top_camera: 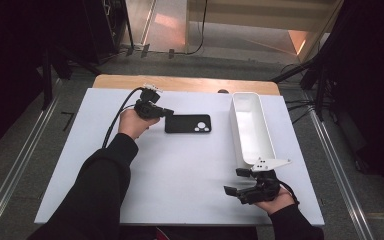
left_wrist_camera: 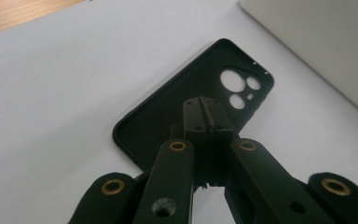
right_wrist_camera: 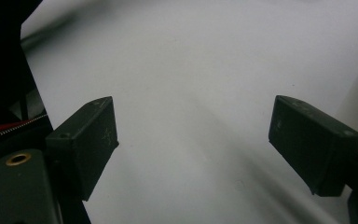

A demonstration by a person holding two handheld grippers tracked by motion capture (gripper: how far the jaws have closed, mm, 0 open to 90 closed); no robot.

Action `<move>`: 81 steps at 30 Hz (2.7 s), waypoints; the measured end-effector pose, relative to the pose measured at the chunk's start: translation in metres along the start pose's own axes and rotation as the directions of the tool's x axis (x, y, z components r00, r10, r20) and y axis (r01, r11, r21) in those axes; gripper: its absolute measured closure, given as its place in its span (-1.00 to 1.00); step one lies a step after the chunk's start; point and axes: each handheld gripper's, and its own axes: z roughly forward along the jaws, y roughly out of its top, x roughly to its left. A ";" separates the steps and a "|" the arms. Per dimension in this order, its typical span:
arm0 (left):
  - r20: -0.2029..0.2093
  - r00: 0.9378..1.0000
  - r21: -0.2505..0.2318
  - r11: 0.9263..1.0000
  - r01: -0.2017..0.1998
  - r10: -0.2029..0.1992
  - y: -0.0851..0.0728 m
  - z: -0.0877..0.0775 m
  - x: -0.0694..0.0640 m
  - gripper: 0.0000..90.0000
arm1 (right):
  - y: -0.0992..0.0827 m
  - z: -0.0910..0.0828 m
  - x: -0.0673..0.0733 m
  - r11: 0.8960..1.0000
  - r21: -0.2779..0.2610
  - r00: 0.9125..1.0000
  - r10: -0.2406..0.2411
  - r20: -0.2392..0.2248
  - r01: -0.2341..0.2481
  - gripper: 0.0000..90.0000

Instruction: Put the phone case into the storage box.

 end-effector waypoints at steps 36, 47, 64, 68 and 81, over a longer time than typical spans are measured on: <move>-0.032 0.999 0.081 0.996 -0.038 0.040 -0.042 0.028 0.000 0.98 | 0.000 0.000 0.000 1.000 0.006 1.000 -0.002 0.007 0.002 -0.69; -0.005 0.999 0.091 0.995 -0.044 0.044 -0.051 0.023 -0.008 0.98 | 0.000 0.000 0.000 1.000 0.007 1.000 0.001 0.008 -0.002 -0.69; 0.049 0.997 0.105 0.992 -0.064 0.059 -0.072 0.013 -0.028 0.98 | 0.000 -0.001 -0.001 1.000 -0.001 1.000 -0.004 0.005 0.004 -0.69; 0.065 0.996 0.106 0.992 -0.067 0.061 -0.078 0.011 -0.033 0.98 | 0.000 -0.001 0.000 1.000 -0.014 1.000 -0.006 -0.001 0.006 -0.69; 0.091 0.995 0.124 0.991 -0.057 0.046 -0.093 0.000 -0.045 0.98 | 0.000 -0.002 -0.001 1.000 -0.013 1.000 0.003 0.006 -0.002 -0.69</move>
